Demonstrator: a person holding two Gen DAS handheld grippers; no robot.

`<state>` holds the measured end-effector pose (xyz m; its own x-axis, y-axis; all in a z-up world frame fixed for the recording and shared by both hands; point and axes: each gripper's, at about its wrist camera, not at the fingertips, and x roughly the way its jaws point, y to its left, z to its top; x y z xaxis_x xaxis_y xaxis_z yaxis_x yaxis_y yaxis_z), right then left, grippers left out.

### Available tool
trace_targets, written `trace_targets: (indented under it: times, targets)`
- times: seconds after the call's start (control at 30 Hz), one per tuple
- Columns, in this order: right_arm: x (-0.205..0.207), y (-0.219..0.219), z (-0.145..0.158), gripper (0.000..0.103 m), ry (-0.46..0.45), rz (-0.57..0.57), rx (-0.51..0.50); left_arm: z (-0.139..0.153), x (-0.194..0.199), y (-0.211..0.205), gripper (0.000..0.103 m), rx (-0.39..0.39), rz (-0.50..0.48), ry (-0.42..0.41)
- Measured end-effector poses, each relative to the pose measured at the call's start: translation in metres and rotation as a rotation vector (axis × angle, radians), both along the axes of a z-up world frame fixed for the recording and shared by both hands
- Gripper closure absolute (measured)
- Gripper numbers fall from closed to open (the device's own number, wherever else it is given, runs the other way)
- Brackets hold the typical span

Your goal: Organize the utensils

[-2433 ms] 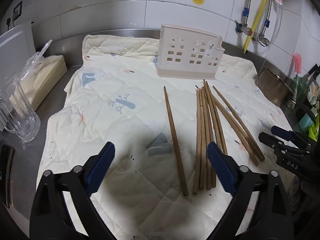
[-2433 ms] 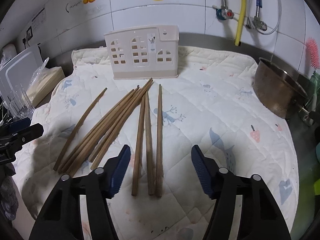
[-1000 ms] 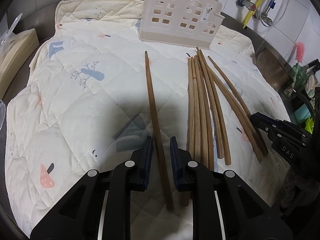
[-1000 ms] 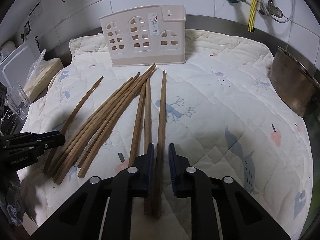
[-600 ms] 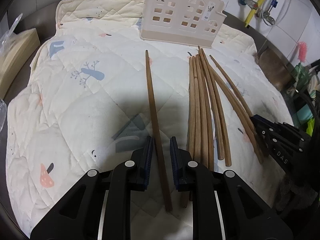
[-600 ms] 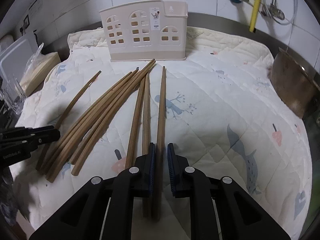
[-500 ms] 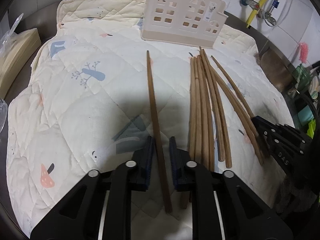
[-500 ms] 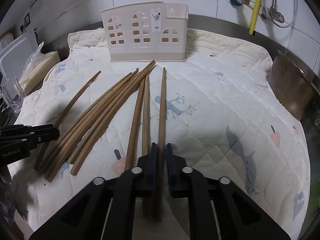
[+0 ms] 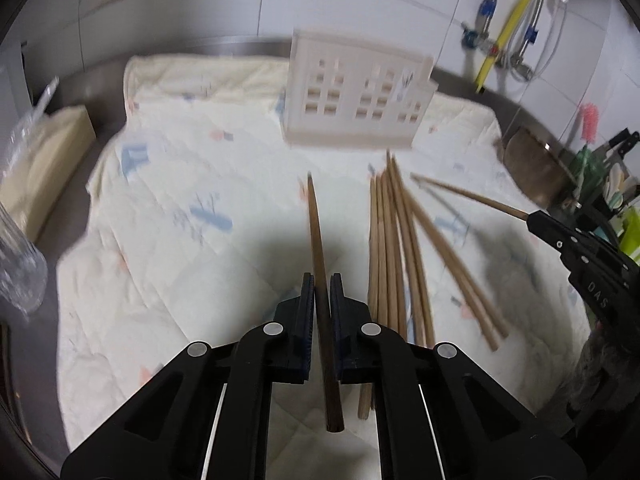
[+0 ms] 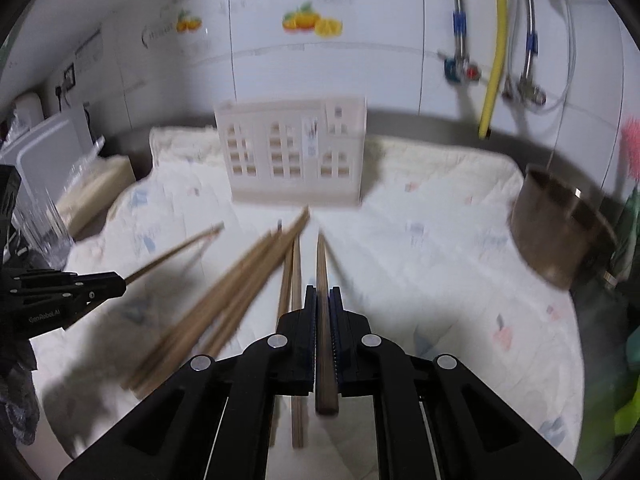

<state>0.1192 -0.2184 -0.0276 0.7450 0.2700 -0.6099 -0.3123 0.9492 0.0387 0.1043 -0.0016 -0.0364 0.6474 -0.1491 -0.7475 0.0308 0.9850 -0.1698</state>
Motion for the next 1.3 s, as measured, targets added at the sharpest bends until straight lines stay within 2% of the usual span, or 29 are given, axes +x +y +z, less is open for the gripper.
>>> trace_targets:
  times: [0.2, 0.4, 0.5, 0.6, 0.77, 1.0, 1.13, 1.23, 1.3]
  targets:
    - [0.016, 0.002, 0.038, 0.097, -0.071, 0.027, 0.024, 0.037, 0.01, 0.004, 0.097, 0.026, -0.024, -0.098]
    - [0.041, 0.008, 0.055, 0.097, -0.07, 0.054, 0.005, 0.048, 0.028, 0.007, 0.097, 0.056, -0.042, -0.115]
    - [0.042, 0.009, 0.057, 0.097, -0.074, 0.063, -0.001, 0.04, 0.023, 0.013, 0.097, 0.014, -0.039, -0.083]
    - [0.043, 0.008, 0.053, 0.097, -0.068, 0.063, 0.004, 0.02, 0.011, 0.013, 0.089, 0.013, -0.03, -0.036]
    - [0.046, 0.012, 0.049, 0.097, -0.069, 0.063, 0.004, -0.019, -0.01, 0.011, 0.087, -0.014, -0.039, 0.052]
    - [0.048, 0.018, 0.051, 0.096, -0.087, 0.062, 0.008, -0.052, -0.019, 0.01, 0.082, 0.014, -0.012, 0.112]
    - [0.049, 0.021, 0.052, 0.096, -0.091, 0.067, 0.003, -0.058, -0.016, 0.011, 0.082, 0.007, -0.012, 0.122]
    - [0.049, 0.022, 0.052, 0.096, -0.09, 0.066, -0.001, -0.06, -0.014, 0.006, 0.083, 0.034, -0.014, 0.116]
    - [0.05, 0.022, 0.051, 0.096, -0.089, 0.064, 0.0, -0.058, -0.015, 0.002, 0.094, 0.057, -0.01, 0.115]
